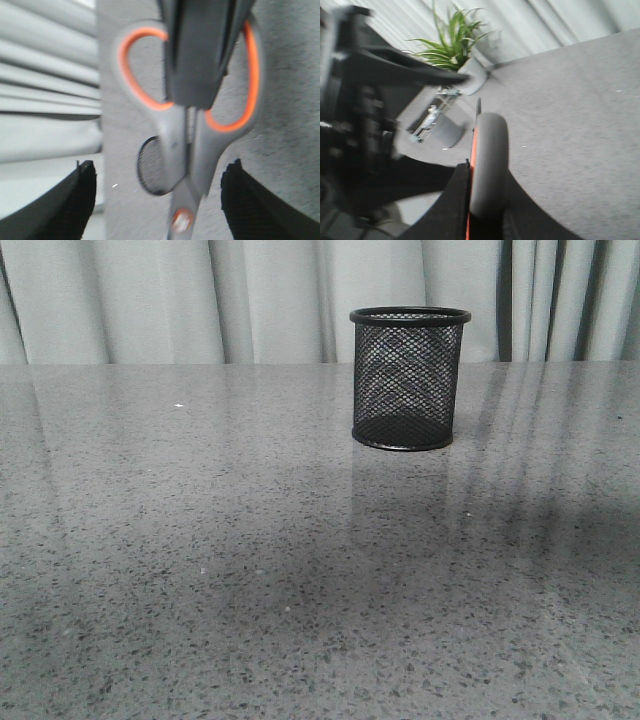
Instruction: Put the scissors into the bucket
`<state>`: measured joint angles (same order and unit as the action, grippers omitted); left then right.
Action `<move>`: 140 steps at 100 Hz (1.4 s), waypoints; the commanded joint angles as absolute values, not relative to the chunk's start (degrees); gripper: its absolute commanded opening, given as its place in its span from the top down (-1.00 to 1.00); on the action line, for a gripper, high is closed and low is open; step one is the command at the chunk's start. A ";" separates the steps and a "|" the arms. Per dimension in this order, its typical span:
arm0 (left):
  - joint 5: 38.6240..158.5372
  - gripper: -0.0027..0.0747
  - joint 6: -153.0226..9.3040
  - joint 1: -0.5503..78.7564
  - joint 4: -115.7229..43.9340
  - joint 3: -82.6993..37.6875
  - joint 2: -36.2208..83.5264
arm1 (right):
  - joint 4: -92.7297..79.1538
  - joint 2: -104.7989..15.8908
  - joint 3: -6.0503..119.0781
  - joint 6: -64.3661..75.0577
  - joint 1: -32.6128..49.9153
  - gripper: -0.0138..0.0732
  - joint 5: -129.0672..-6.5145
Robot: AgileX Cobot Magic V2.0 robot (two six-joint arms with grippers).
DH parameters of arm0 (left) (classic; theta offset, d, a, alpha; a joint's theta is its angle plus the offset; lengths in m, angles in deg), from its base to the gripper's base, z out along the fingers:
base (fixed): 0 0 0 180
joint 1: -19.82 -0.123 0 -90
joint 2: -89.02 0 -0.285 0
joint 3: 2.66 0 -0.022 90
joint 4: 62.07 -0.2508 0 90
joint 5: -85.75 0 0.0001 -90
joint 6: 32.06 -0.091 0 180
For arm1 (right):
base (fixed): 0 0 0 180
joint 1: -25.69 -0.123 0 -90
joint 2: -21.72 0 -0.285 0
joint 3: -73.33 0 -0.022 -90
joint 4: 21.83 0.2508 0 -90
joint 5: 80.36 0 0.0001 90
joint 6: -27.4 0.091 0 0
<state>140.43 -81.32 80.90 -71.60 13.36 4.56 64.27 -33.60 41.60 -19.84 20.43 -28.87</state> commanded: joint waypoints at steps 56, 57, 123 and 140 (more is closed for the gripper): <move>138.24 -0.34 -66.22 59.66 -86.65 15.22 20.64 | 12.00 -49.63 74.26 8.59 20.41 0.78 -25.91; 138.24 -0.34 -66.22 59.42 -86.65 15.22 20.81 | 11.31 -49.95 75.00 8.83 20.41 0.78 -25.12; 138.98 -0.34 -66.22 54.61 -86.45 15.22 22.41 | 6.75 -64.86 85.63 10.75 19.65 0.78 -19.23; 138.66 -0.34 -66.22 54.61 -86.45 15.22 22.41 | 6.75 -66.92 85.64 10.65 18.29 0.78 -21.96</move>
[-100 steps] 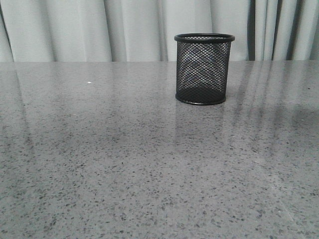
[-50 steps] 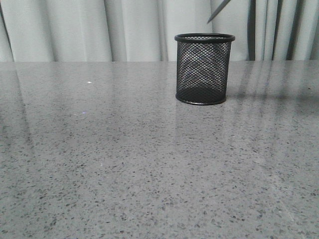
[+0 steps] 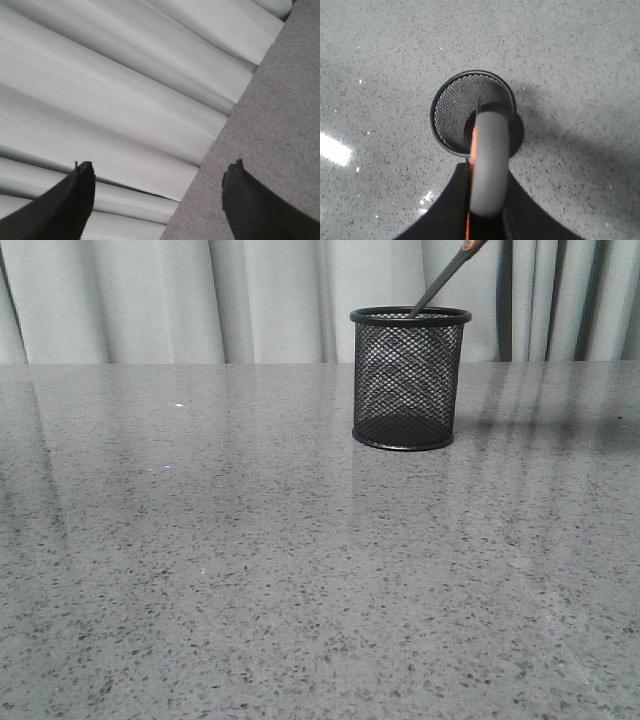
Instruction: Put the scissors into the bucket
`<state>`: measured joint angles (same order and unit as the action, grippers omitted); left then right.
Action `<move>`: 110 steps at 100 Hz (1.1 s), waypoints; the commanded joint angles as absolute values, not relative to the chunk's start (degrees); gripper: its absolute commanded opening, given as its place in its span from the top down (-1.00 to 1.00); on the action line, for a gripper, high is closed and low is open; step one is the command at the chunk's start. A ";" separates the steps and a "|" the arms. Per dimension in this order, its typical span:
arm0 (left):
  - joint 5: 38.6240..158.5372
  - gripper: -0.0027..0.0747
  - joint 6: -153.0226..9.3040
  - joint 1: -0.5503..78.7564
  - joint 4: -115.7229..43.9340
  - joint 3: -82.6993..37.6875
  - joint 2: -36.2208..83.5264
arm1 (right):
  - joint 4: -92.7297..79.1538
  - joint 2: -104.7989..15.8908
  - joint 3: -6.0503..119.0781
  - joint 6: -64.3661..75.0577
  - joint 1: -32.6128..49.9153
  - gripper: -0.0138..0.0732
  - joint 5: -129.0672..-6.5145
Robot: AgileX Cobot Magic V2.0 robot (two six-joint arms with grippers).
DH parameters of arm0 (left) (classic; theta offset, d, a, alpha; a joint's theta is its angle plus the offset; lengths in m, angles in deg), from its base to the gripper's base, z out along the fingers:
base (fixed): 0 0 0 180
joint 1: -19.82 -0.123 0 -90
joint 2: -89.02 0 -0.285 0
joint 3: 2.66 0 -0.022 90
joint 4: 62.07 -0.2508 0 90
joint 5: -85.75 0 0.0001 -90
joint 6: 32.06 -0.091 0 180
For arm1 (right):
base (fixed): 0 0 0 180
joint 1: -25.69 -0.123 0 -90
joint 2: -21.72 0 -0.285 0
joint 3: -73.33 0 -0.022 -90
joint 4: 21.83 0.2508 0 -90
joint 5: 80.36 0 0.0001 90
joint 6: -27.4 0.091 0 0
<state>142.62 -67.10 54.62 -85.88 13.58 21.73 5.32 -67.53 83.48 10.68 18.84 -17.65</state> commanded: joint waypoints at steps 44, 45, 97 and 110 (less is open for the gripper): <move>138.55 -0.34 -66.22 54.61 -86.45 15.22 22.29 | 5.67 -75.03 93.43 9.66 18.02 0.78 -18.36; 138.55 -0.34 -66.22 54.61 -86.45 15.22 22.29 | 5.66 -75.21 93.72 9.66 18.02 0.78 -18.30; 137.80 -0.34 -66.22 54.61 -86.45 15.22 22.16 | 5.20 -79.10 100.68 9.66 18.02 0.76 -9.06; 137.69 -0.34 -66.22 54.61 -86.45 15.22 22.16 | 5.20 -79.41 100.68 9.66 18.02 0.52 -9.45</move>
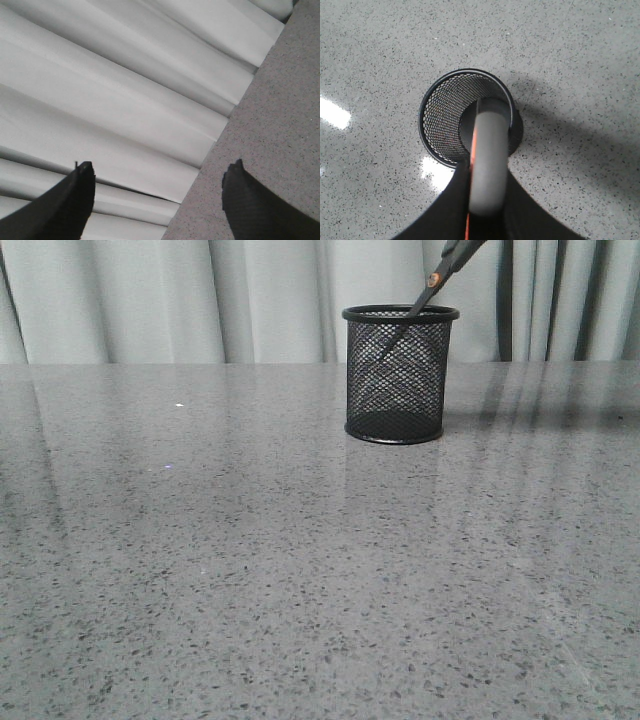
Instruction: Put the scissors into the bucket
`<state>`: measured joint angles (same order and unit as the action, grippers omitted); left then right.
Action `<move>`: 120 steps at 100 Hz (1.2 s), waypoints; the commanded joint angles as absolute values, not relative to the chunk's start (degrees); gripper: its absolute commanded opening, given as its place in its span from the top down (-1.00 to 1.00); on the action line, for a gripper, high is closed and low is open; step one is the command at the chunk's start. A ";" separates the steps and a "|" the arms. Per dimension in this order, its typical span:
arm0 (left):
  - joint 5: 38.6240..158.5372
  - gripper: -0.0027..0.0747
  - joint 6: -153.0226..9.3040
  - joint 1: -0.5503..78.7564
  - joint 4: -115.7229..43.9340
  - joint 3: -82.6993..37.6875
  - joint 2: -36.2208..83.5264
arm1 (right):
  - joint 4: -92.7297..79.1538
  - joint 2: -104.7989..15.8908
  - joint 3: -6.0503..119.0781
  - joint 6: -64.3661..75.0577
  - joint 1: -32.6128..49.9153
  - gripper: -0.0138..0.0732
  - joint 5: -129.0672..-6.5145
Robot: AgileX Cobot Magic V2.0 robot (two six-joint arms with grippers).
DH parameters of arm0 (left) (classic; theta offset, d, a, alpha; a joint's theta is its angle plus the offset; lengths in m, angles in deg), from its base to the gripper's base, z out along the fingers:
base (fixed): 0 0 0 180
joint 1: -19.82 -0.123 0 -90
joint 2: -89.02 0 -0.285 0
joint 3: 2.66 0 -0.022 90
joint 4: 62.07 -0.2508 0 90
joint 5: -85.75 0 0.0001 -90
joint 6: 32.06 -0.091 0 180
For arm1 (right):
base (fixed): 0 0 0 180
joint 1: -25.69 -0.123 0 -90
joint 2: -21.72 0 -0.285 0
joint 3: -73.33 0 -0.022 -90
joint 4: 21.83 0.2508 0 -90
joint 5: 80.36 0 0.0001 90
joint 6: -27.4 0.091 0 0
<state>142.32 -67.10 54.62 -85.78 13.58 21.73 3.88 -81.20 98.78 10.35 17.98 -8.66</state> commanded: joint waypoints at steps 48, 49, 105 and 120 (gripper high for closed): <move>137.69 -0.34 -66.22 54.61 -86.80 15.22 22.16 | 7.12 -79.79 104.83 10.34 19.26 0.06 -9.36; 137.69 -0.34 -66.22 54.61 -86.80 15.22 22.16 | 7.12 -79.79 105.07 10.34 19.49 0.06 -9.24; 137.80 -0.20 -63.01 54.61 -84.15 15.22 22.16 | 10.50 -69.25 108.83 12.42 22.62 0.48 -10.74; 139.01 0.39 -57.17 54.61 -81.91 15.22 22.16 | 13.11 -65.29 105.15 11.90 22.62 0.75 -16.92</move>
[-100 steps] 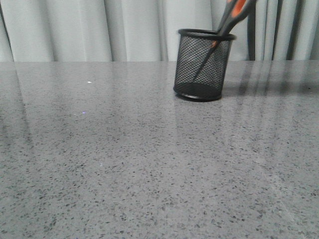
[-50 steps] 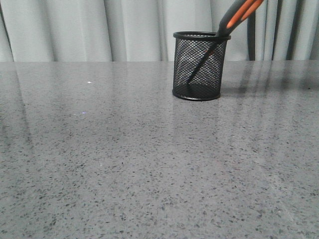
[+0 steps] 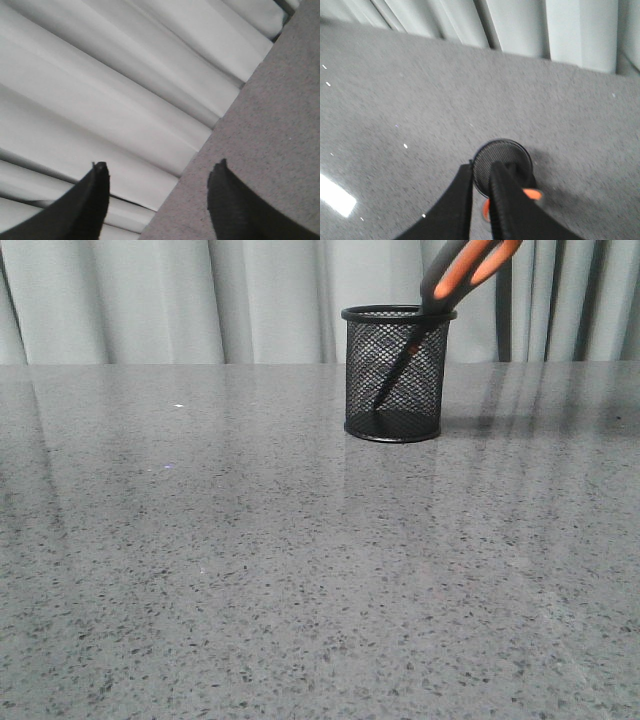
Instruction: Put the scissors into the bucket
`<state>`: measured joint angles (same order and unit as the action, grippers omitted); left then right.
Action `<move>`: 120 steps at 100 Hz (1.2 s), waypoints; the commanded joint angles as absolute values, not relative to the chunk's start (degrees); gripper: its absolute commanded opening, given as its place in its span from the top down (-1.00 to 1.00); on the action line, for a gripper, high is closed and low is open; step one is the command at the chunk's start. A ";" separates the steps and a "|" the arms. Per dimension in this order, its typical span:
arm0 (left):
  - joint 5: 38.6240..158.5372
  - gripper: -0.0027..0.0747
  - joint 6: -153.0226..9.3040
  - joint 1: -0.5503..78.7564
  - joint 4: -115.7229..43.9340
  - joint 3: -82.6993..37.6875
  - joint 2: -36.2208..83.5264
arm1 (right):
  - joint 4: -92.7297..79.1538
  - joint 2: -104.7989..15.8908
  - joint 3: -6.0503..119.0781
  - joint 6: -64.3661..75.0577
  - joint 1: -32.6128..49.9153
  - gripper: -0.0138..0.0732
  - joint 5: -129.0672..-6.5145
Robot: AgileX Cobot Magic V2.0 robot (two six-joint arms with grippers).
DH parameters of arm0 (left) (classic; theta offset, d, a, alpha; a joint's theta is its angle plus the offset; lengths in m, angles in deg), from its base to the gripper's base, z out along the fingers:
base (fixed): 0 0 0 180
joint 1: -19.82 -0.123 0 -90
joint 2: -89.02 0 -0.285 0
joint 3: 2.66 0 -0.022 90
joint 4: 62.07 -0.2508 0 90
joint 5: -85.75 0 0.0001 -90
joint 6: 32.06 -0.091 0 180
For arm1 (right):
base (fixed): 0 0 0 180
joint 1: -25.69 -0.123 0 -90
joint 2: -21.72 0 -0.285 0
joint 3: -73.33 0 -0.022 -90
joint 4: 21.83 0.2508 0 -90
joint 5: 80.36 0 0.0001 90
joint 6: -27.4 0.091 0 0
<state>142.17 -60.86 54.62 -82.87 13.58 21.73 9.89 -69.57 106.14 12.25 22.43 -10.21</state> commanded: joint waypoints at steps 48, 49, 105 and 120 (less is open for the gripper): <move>133.04 0.99 -46.04 54.61 -78.73 4.03 26.66 | 21.01 -37.98 63.06 -2.37 22.62 0.81 -47.00; 132.08 0.99 -45.90 54.61 -78.35 3.55 26.94 | 21.01 -37.02 61.65 -2.37 22.62 0.81 -47.90; 96.69 0.99 -36.20 54.61 -73.34 -49.23 64.15 | 21.01 4.30 19.86 -3.74 22.62 0.81 -62.23; 94.83 0.99 -36.20 54.61 -73.34 -57.82 73.29 | 21.01 8.33 15.01 -3.74 22.62 0.81 -62.12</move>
<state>101.10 -37.01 54.62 -73.87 -55.44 69.58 19.85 7.33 15.92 -3.20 22.43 -58.05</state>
